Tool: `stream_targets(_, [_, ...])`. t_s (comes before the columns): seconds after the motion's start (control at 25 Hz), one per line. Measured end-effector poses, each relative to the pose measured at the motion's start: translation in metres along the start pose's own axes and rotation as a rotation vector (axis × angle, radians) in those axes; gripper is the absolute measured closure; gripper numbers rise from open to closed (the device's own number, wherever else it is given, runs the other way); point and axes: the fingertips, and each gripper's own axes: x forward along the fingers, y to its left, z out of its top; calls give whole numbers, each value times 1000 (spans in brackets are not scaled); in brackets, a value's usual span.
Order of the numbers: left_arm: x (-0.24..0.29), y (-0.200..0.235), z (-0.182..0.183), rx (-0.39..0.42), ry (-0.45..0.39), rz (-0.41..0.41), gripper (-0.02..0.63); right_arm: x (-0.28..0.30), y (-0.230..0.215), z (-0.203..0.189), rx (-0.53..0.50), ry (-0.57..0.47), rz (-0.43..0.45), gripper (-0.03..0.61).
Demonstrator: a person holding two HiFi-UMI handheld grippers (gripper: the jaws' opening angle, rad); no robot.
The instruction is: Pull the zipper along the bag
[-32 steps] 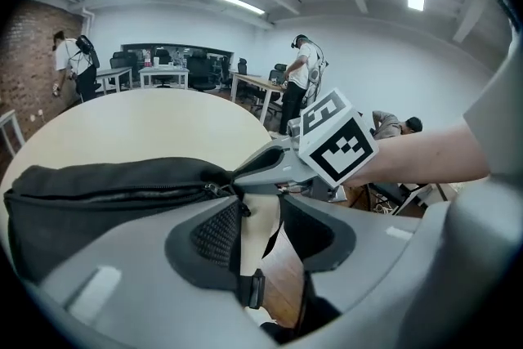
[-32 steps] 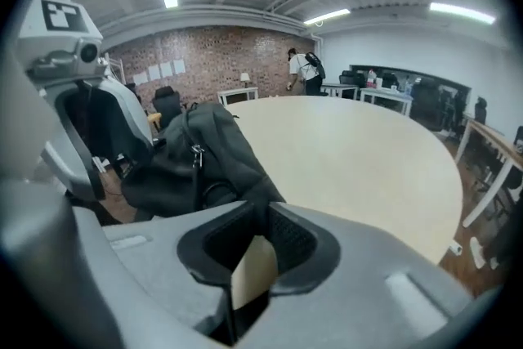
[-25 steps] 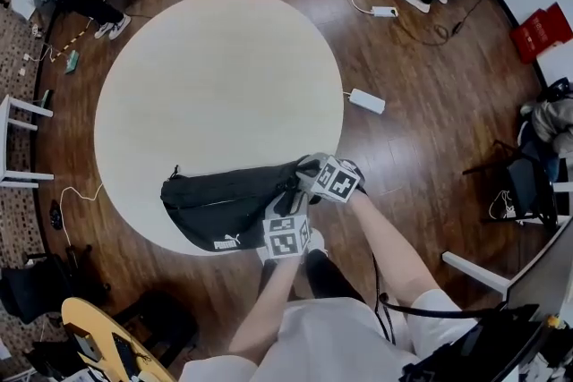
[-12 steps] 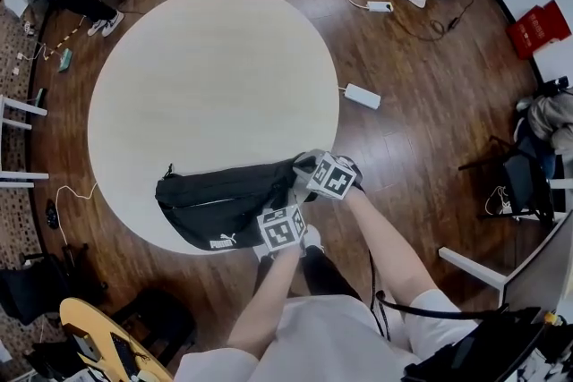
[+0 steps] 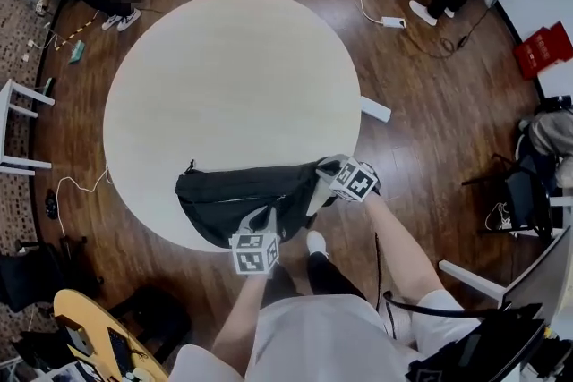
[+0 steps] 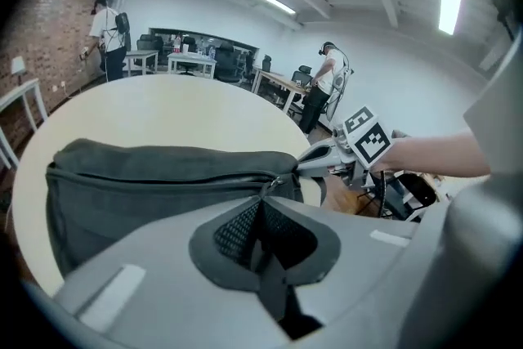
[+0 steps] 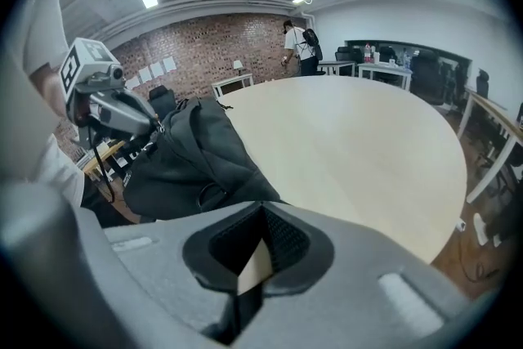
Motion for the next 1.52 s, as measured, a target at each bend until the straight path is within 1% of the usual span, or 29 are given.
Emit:
stream_targets(0.08, [-16, 27, 2, 23, -12, 24, 591, 0, -1, -1, 4, 16, -16, 591])
stream_targets(0.12, [-25, 42, 3, 16, -19, 35, 591, 1, -2, -1, 9, 20, -23, 591])
stream_targets(0.24, [-54, 95, 0, -47, -41, 84, 591, 0, -4, 1, 37, 22, -46, 591])
stream_targets(0.32, [-72, 138, -4, -75, -56, 143, 591, 0, -5, 3, 58, 29, -66, 591])
stream_targets(0.44, [-95, 208, -11, -108, -79, 244, 589, 2, -7, 2, 78, 68, -93, 591])
stream_targets(0.52, [-106, 255, -15, -105, -85, 305, 589, 2, -6, 1, 85, 96, -111, 591])
stream_targets(0.6, [-107, 295, -18, -59, -60, 339, 588, 0, -6, 2, 85, 116, -142, 591])
stream_targets(0.68, [-90, 321, -17, 24, -18, 324, 583, -3, -10, 3, 67, 138, -195, 591])
stream_targets(0.76, [-65, 335, -16, 98, 20, 290, 584, -3, -14, 5, 59, 153, -257, 591])
stream_targets(0.84, [-42, 339, -17, 132, 43, 253, 583, -1, -16, 5, 76, 160, -309, 592])
stream_targets(0.92, [-33, 337, -19, 144, 45, 242, 583, 1, -17, 5, 80, 176, -363, 592])
stream_targets(1.0, [-38, 334, -21, 120, 33, 237, 580, 3, -18, 6, 68, 200, -418, 592])
stream_targets(1.04, [-43, 331, -22, 101, 24, 227, 565, 3, -18, 6, 68, 209, -440, 592])
stream_targets(1.08, [-48, 328, -24, 87, 12, 211, 523, 3, -18, 5, 79, 207, -460, 592])
stream_targets(1.12, [-55, 325, -24, 81, -5, 192, 461, -1, -18, 5, 109, 187, -482, 592])
stream_targets(1.16, [-64, 322, -23, 78, -31, 176, 432, -7, -18, 9, 158, 140, -511, 534])
stream_targets(1.2, [-73, 320, -20, 69, -67, 171, 417, -18, -18, 18, 219, 67, -549, 431])
stream_targets(1.24, [-85, 320, -14, 48, -113, 179, 381, -31, -18, 30, 279, -21, -589, 354])
stream_targets(1.28, [-97, 321, -8, 18, -164, 191, 326, -46, -15, 43, 326, -109, -622, 289])
stream_targets(1.32, [-111, 319, -3, -13, -214, 197, 308, -61, -6, 56, 351, -185, -643, 272])
stream_targets(1.4, [-142, 301, 0, -40, -297, 183, 308, -86, 31, 75, 339, -291, -654, 272])
stream_targets(1.52, [-191, 247, 0, 2, -412, 141, 311, -118, 112, 100, 225, -428, -668, 272])
